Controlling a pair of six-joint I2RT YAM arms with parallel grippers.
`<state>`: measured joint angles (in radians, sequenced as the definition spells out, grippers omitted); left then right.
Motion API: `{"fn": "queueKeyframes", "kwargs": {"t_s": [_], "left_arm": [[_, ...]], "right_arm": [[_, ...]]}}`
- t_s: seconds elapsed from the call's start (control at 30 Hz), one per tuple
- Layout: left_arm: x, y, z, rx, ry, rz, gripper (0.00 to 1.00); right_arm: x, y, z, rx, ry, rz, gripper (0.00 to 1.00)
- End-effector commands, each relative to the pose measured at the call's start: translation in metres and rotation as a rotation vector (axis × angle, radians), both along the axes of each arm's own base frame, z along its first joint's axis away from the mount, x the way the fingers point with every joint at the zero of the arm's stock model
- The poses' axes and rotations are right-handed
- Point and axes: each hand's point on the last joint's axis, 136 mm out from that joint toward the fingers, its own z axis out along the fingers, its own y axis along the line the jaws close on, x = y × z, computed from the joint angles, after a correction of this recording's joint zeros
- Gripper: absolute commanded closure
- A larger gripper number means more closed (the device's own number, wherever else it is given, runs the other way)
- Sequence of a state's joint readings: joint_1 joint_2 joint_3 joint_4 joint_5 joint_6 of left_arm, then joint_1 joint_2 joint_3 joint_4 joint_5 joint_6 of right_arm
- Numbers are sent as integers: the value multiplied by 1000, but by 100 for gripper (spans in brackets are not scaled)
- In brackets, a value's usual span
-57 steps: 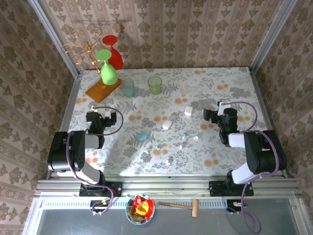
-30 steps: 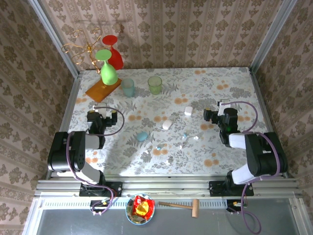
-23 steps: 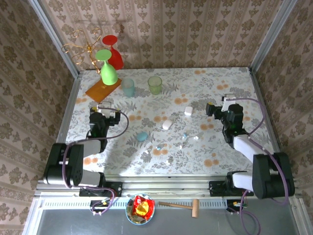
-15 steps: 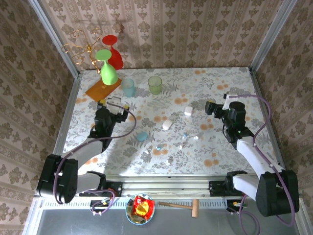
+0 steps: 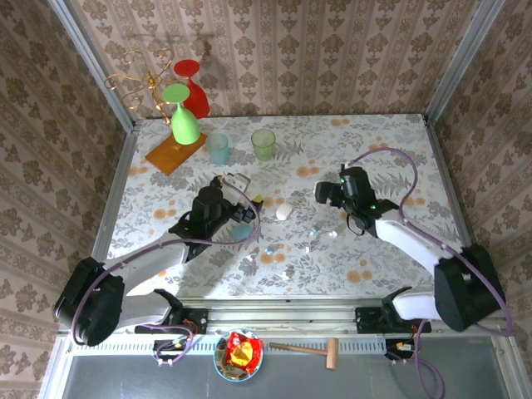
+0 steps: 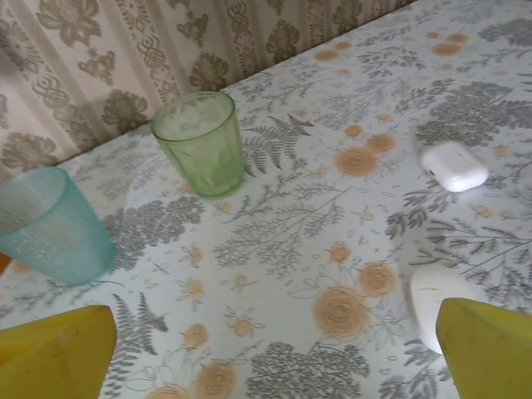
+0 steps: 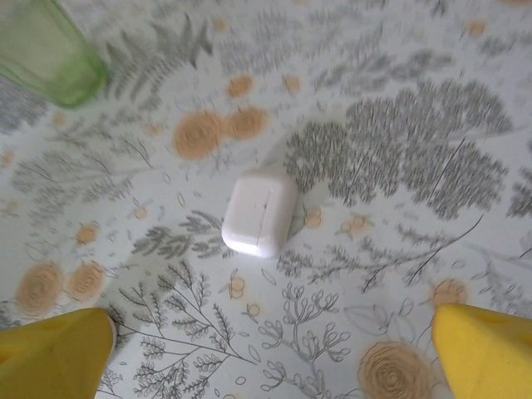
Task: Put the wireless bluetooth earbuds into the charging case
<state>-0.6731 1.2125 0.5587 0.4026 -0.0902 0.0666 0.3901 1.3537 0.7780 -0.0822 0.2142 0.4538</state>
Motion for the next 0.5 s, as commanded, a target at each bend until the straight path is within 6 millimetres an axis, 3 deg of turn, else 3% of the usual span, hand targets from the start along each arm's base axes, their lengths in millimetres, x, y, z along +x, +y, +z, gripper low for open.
{"fn": "queueKeyframes", "kwargs": {"t_s": [0.0,0.23,0.47], "left_arm": [[-9,3,-7,-47,54,11,0],[-13,13,-11,-27,64,40,0],[-15,15,-14,-39,76,47,0]], "right_arm": [[12,1,-16,1,60,-106,2],[41,20,-50,-59,174,-109,8],[57,24,-73,-114,239,-125,14]]}}
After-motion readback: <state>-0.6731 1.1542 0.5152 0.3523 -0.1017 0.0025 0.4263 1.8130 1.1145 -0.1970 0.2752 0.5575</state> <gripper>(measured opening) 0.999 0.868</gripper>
